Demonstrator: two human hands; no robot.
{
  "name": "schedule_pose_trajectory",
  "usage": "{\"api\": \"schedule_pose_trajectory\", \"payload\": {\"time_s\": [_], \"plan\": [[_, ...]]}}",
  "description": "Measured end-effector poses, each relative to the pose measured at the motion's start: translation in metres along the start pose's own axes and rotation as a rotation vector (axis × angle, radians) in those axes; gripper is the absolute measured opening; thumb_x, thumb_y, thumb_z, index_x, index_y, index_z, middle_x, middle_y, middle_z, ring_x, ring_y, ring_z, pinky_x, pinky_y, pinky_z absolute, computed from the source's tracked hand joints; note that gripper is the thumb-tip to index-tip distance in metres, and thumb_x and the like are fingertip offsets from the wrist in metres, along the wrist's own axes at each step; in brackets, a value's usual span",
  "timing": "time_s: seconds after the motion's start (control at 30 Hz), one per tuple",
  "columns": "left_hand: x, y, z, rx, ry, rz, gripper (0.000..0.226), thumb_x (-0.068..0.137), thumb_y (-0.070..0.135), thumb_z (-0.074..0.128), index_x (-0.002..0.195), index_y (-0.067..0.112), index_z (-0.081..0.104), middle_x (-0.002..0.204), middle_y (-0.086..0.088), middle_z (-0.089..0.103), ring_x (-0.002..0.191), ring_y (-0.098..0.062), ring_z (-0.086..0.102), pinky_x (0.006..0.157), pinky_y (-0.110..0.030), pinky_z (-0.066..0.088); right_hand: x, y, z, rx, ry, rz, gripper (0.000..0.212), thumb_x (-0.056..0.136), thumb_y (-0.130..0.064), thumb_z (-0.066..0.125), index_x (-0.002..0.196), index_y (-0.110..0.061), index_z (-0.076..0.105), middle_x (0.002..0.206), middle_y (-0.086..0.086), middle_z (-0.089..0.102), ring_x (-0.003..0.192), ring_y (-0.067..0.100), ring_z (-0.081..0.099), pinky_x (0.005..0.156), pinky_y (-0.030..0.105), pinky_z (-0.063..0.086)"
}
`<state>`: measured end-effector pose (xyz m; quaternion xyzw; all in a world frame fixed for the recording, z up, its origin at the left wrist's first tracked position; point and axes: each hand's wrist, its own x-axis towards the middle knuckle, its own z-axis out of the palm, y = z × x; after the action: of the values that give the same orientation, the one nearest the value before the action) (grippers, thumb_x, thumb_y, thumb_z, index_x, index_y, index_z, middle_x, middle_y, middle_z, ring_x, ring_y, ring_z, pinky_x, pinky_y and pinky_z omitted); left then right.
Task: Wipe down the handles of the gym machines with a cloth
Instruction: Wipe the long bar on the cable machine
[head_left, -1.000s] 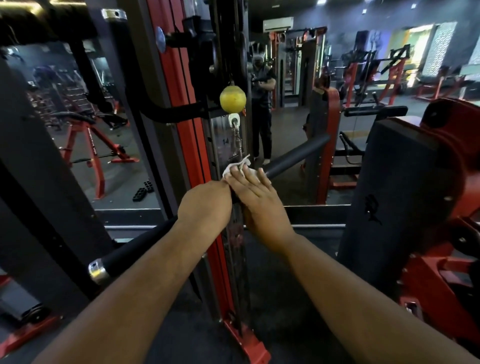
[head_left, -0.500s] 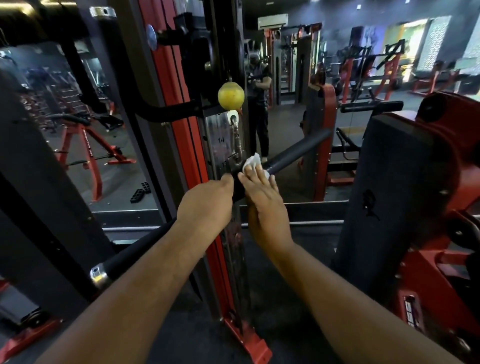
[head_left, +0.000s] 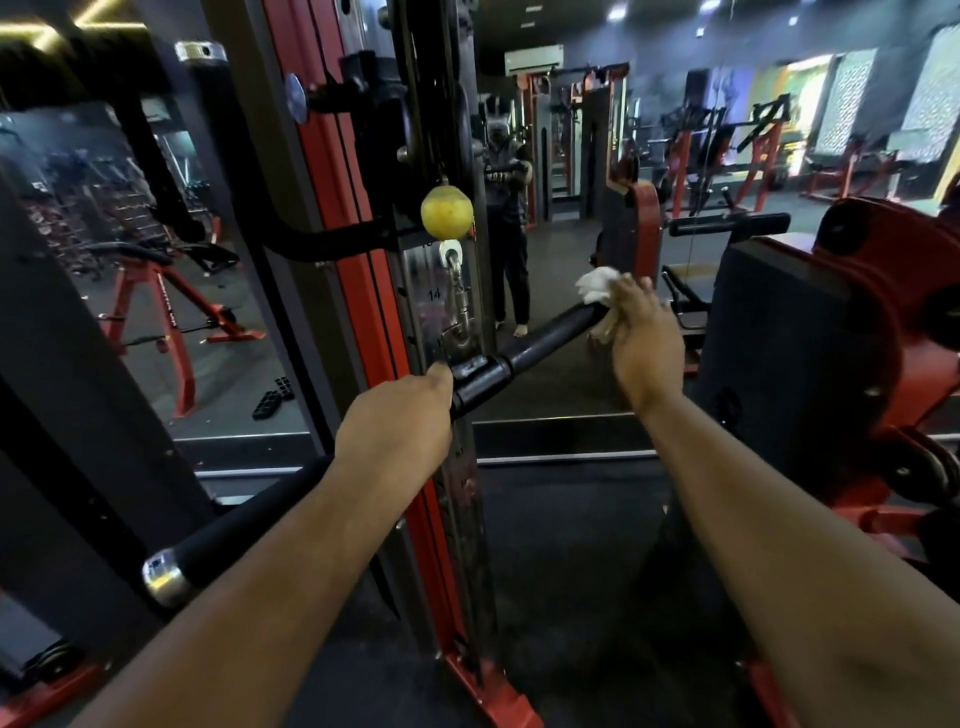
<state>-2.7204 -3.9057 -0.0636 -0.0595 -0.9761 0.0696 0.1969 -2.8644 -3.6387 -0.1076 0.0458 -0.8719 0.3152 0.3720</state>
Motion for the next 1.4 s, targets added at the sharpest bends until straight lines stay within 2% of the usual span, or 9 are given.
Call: {"api": "schedule_pose_trajectory", "payload": {"time_s": [0.2, 0.37, 0.57, 0.8, 0.97, 1.1, 1.2, 1.3, 1.4], "plan": [[0.001, 0.001, 0.001, -0.006, 0.014, 0.019, 0.027, 0.099, 0.019, 0.058, 0.123, 0.018, 0.046, 0.07, 0.005, 0.052, 0.054, -0.01, 0.053, 0.046, -0.029, 0.045, 0.0, -0.022, 0.002, 0.267, 0.013, 0.171, 0.045, 0.104, -0.009, 0.047, 0.143, -0.031, 0.054, 0.144, 0.001, 0.058, 0.13, 0.018, 0.057, 0.113, 0.044, 0.046], [0.006, -0.003, -0.001, 0.068, 0.012, 0.021, 0.027, 0.097, 0.01, 0.056, 0.122, 0.013, 0.046, 0.068, 0.003, 0.05, 0.052, -0.012, 0.048, 0.045, -0.029, 0.032, -0.05, -0.074, 0.023, 0.509, -0.077, 0.147, 0.04, 0.1, -0.005, 0.057, 0.135, -0.023, 0.062, 0.113, -0.001, 0.068, 0.091, -0.007, 0.063, 0.089, 0.013, 0.051], [0.001, -0.01, -0.003, 0.063, 0.004, -0.057, 0.026, 0.096, 0.009, 0.053, 0.121, 0.013, 0.045, 0.068, 0.002, 0.044, 0.053, -0.014, 0.041, 0.053, -0.035, 0.04, -0.121, -0.117, 0.025, 0.802, -0.159, -0.02, 0.038, 0.105, -0.002, 0.049, 0.141, -0.009, 0.057, 0.138, -0.004, 0.062, 0.122, -0.006, 0.058, 0.107, 0.02, 0.047], [-0.005, -0.013, 0.002, 0.045, -0.017, -0.116, 0.027, 0.101, 0.02, 0.056, 0.123, 0.012, 0.043, 0.068, 0.003, 0.04, 0.054, -0.015, 0.041, 0.053, -0.035, 0.04, -0.111, -0.108, 0.035, 1.63, 0.184, 1.095, 0.024, 0.103, -0.007, 0.057, 0.123, -0.013, 0.068, 0.125, 0.015, 0.07, 0.107, 0.023, 0.073, 0.09, 0.033, 0.059], [-0.005, -0.004, -0.009, 0.034, -0.109, -0.099, 0.058, 0.091, 0.073, 0.052, 0.102, 0.02, 0.032, 0.069, 0.006, 0.043, 0.054, -0.011, 0.039, 0.048, -0.031, 0.032, -0.108, -0.156, 0.036, 1.723, -0.181, 1.004, 0.026, 0.108, -0.015, 0.049, 0.127, -0.009, 0.065, 0.116, 0.019, 0.07, 0.105, 0.035, 0.067, 0.092, 0.044, 0.055], [-0.007, -0.004, -0.01, 0.011, -0.099, -0.113, 0.061, 0.09, 0.081, 0.04, 0.103, 0.021, 0.036, 0.071, 0.006, 0.047, 0.055, -0.011, 0.044, 0.049, -0.032, 0.035, -0.137, -0.168, 0.029, 1.848, -0.36, 0.92, 0.032, 0.107, -0.018, 0.047, 0.128, 0.002, 0.062, 0.125, 0.024, 0.067, 0.118, 0.038, 0.064, 0.112, 0.049, 0.046], [-0.009, -0.006, -0.01, 0.012, -0.076, -0.098, 0.056, 0.096, 0.075, 0.03, 0.104, 0.021, 0.039, 0.071, 0.004, 0.052, 0.055, -0.012, 0.047, 0.049, -0.033, 0.034, -0.153, -0.164, 0.02, 1.827, -0.541, 0.907, 0.028, 0.106, -0.015, 0.044, 0.121, -0.001, 0.063, 0.102, 0.019, 0.065, 0.094, 0.028, 0.064, 0.096, 0.04, 0.055], [-0.01, -0.003, -0.012, 0.018, -0.058, -0.079, 0.05, 0.099, 0.071, 0.024, 0.102, 0.022, 0.034, 0.071, 0.005, 0.051, 0.055, -0.011, 0.047, 0.046, -0.031, 0.031, -0.136, -0.158, 0.01, 1.808, -0.465, 1.037, 0.029, 0.105, -0.019, 0.049, 0.124, -0.001, 0.062, 0.086, 0.009, 0.065, 0.07, 0.016, 0.06, 0.064, 0.026, 0.052], [-0.011, 0.002, -0.011, 0.024, -0.031, -0.064, 0.052, 0.101, 0.069, 0.023, 0.106, 0.02, 0.039, 0.069, 0.006, 0.052, 0.053, -0.009, 0.047, 0.044, -0.028, 0.028, -0.095, -0.145, -0.001, 1.737, -0.16, 1.267, 0.016, 0.103, -0.012, 0.056, 0.101, -0.004, 0.069, 0.089, 0.012, 0.07, 0.066, 0.017, 0.063, 0.064, 0.027, 0.052]]}}
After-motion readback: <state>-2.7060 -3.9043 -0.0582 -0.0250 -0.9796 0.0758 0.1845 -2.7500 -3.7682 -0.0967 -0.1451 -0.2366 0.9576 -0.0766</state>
